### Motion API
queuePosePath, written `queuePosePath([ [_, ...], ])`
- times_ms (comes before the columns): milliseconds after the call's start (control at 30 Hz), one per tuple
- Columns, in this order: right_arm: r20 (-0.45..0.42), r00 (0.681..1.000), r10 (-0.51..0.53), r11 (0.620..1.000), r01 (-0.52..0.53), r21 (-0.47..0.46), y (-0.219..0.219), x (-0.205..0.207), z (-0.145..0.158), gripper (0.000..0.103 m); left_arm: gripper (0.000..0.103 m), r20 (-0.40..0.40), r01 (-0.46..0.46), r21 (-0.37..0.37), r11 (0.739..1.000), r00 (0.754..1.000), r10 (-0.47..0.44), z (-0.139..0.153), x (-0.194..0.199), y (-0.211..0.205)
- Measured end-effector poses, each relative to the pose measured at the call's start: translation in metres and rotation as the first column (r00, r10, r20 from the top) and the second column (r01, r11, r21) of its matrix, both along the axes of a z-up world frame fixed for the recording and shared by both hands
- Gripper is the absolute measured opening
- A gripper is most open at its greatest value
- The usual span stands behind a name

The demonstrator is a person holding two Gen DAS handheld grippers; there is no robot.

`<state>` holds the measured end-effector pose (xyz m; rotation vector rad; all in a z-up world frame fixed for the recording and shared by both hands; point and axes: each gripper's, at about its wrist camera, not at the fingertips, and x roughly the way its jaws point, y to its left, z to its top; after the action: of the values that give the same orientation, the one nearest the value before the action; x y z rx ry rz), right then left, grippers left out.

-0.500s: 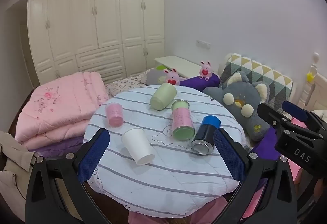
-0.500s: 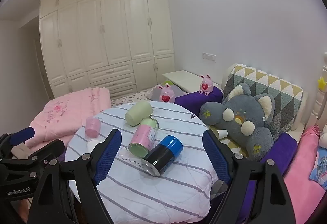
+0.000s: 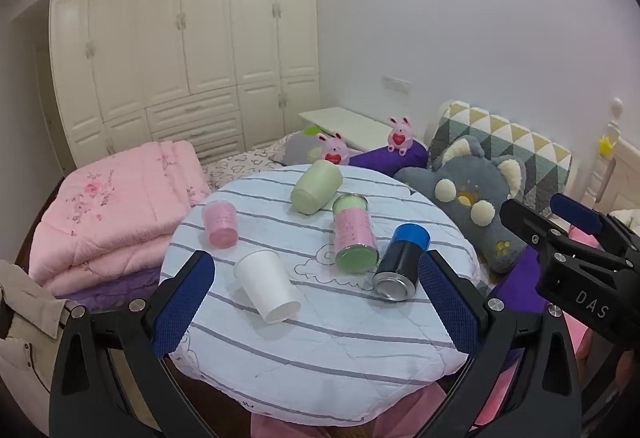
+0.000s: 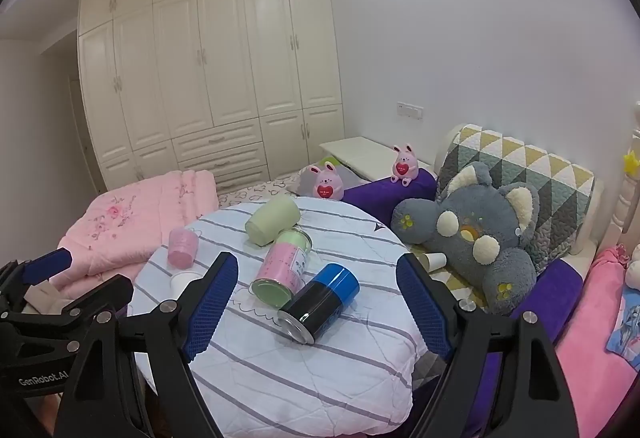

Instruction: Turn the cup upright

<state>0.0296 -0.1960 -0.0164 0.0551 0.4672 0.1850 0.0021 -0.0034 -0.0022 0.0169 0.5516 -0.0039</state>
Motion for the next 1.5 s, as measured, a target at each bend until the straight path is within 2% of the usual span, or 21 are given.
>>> queuePosePath([
  [1500, -0.015, 1.0, 0.009, 1.0, -0.009, -0.009, 0.004, 0.0011, -0.0096, 0.083, 0.103, 0.001, 0.012, -0.003, 1.0, 1.0, -0.012, -0.0042, 0.0043, -0.003],
])
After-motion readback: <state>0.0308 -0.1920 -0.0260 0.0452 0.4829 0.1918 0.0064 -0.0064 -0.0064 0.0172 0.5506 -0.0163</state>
